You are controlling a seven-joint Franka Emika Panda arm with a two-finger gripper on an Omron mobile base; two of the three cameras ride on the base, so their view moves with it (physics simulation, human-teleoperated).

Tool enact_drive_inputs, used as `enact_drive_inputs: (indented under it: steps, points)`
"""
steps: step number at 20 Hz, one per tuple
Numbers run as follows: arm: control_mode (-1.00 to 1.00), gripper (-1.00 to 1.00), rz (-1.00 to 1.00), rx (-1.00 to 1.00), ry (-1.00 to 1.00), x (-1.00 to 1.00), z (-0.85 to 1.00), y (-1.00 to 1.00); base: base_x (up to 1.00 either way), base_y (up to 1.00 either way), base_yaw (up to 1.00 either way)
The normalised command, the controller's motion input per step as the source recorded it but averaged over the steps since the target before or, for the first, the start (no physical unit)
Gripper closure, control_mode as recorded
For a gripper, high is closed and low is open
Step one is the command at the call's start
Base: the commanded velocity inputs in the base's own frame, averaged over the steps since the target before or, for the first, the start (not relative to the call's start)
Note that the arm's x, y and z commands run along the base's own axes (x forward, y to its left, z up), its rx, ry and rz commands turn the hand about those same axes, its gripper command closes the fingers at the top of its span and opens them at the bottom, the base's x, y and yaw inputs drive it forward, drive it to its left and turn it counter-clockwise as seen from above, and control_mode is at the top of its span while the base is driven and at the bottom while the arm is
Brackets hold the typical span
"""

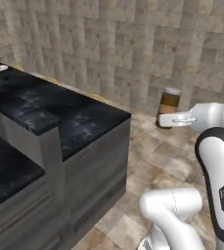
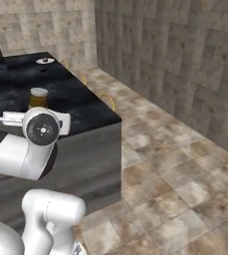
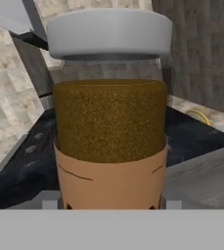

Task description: Take the cinnamon bottle from the cabinet and place it on the dining table, next to the plate with the cupcake. Then take the chocolate from the dining counter and place it on the cupcake plate.

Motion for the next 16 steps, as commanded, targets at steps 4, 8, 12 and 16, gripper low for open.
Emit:
enact_drive_inputs:
  steps: [4,8,12,16]
  points:
    - [1.0,1.0,0.0,0.0,0.0,0.0,0.0,0.0,0.83,-0.43,0.0]
    - [1.0,1.0,0.0,0.0,0.0,0.0,0.0,0.0,0.86,-0.45,0.01]
    - [1.0,1.0,0.0,0.0,0.0,0.0,0.0,0.0,0.85,-0.45,0.01]
    - [1.0,1.0,0.0,0.0,0.0,0.0,0.0,0.0,0.84,-0.46,0.01]
